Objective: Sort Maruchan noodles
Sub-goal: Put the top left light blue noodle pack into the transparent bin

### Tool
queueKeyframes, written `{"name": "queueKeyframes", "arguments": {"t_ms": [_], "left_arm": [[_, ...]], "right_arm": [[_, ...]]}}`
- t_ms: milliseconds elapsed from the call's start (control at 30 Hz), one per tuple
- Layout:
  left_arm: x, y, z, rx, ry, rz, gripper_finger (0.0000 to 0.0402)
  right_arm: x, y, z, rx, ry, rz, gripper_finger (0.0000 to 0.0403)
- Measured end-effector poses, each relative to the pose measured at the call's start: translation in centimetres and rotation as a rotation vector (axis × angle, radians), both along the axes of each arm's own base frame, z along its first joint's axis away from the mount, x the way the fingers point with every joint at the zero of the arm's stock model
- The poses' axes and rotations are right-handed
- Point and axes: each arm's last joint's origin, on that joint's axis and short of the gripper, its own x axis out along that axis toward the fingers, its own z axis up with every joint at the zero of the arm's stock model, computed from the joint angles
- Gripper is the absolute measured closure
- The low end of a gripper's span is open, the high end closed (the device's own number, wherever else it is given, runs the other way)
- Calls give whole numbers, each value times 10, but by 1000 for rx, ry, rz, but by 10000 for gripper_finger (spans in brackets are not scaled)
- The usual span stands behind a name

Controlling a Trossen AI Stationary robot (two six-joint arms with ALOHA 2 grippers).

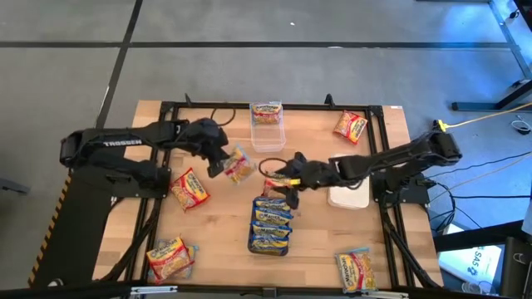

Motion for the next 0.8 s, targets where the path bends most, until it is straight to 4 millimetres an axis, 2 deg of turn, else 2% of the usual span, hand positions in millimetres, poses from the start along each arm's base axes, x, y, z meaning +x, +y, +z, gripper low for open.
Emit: {"name": "queueKeyframes", "arguments": {"t_ms": [267, 400, 567, 667, 800], "left_arm": [[10, -26, 5, 32, -76, -86, 401], [11, -31, 6, 59, -77, -80, 402], [12, -33, 6, 62, -82, -80, 401], [12, -33, 6, 63, -82, -81, 401], [12, -33, 6, 64, -83, -81, 401]], "right_arm": [[32, -32, -18, 80, -115, -1, 141], [37, -38, -16, 116, -176, 5, 141], [37, -39, -17, 139, -167, 14, 139], [37, -44, -17, 191, -164, 18, 121], [38, -56, -17, 219, -168, -31, 75]]}}
